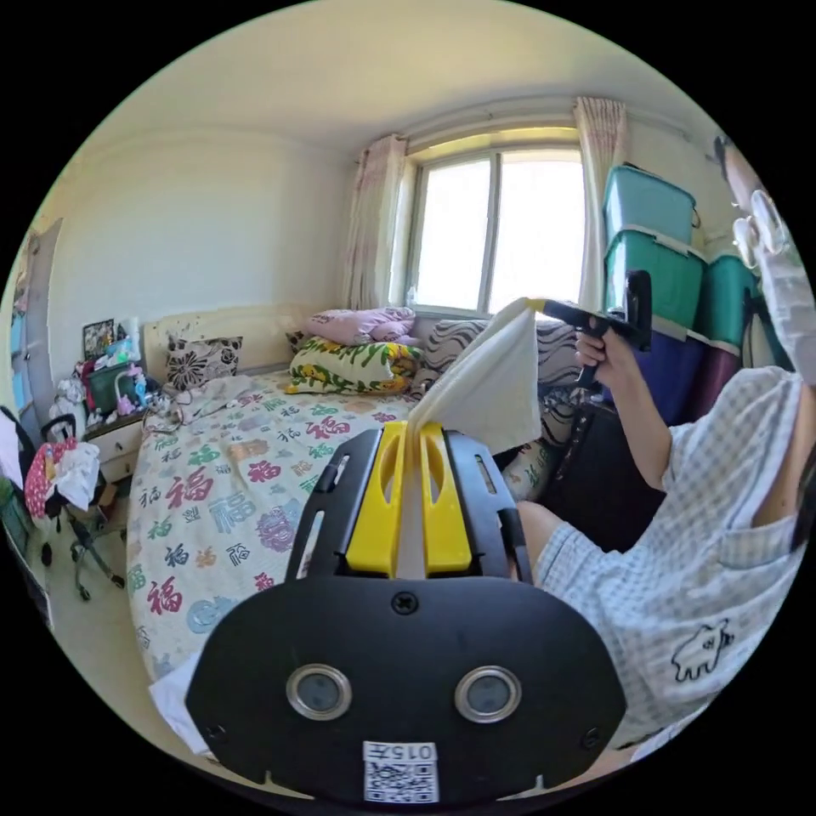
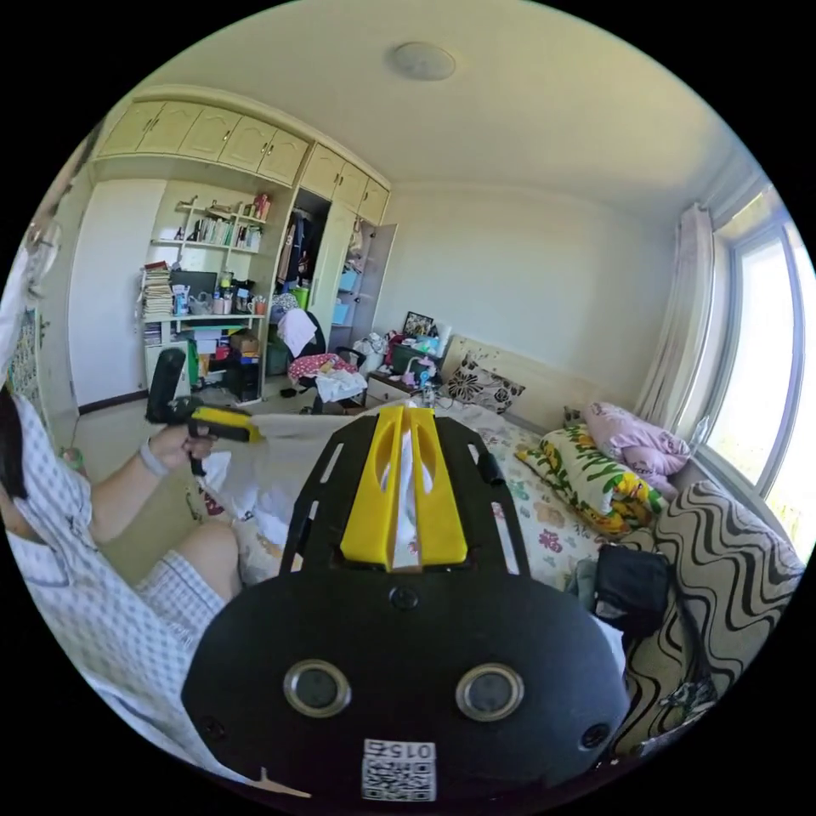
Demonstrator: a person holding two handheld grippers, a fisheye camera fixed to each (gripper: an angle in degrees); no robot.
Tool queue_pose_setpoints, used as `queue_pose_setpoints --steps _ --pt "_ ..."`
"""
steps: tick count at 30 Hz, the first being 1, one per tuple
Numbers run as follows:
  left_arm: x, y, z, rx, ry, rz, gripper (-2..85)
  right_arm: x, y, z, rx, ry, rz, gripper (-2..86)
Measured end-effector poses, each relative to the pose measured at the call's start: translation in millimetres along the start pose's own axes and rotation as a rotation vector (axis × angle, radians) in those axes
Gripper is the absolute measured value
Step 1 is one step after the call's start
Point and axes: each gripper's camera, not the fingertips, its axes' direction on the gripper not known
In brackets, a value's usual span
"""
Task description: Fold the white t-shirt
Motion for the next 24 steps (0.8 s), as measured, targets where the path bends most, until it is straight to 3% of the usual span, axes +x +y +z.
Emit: queue_pose_setpoints --steps 3,6,8,12,15,20,24 --pt "-23 -1 36 -0.081 0.065 -0.043 0.9 11 13 38 -0.101 0.008 0.028 -0.6" --pt "-57 18 128 -0.266 0.062 -0.162 0.8 40 33 114 -0.266 -0.039 0.129 -0.5" --pt "-83 54 217 -0.413 -0.022 -0.247 0.7 60 54 173 -0.392 -0.064 0.191 -0.4" --pt "-86 110 286 -0.548 -0.125 -0.371 0.2 99 122 294 -0.689 -0.004 0.391 -0.3" --pt "-65 145 295 -0.535 -0.067 -0.376 0.1 84 147 312 -0.652 -0.185 0.352 0.0" --pt "-43 216 338 -0.704 0.079 -0.515 3.7 46 205 360 -0.805 -0.342 0.337 1.6" --pt "-13 228 369 -0.811 0.021 -0.477 8.6 18 226 408 -0.782 -0.479 0.358 5.8"
